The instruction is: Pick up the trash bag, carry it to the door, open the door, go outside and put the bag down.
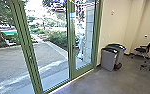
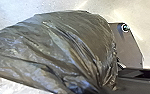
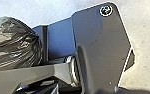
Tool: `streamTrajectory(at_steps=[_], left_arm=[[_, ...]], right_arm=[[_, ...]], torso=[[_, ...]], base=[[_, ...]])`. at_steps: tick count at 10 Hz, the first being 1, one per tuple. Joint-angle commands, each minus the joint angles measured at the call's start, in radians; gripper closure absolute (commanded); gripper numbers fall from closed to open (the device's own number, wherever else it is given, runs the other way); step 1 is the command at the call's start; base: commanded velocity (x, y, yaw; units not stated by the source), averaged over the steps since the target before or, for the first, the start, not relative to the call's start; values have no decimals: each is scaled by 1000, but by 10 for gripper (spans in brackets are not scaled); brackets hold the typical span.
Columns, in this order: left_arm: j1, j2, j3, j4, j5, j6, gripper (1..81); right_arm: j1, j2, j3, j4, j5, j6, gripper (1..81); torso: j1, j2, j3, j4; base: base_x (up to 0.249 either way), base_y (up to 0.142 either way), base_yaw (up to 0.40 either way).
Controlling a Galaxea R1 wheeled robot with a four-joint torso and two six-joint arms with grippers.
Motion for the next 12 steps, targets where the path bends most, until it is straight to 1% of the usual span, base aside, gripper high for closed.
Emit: streamTrajectory(at_steps=[1,12], left_arm=[[-51,1,1,11,41,6,811],[-51,1,1,11,41,6,811]], right_arm=[[45,6,2,-8,-51,-2,10],[45,5,-1,-6,-51,-2,10]], torso=[[0,0,0,0],[0,0,0,0]], base=[[167,-93,0],[169,-93,0]])
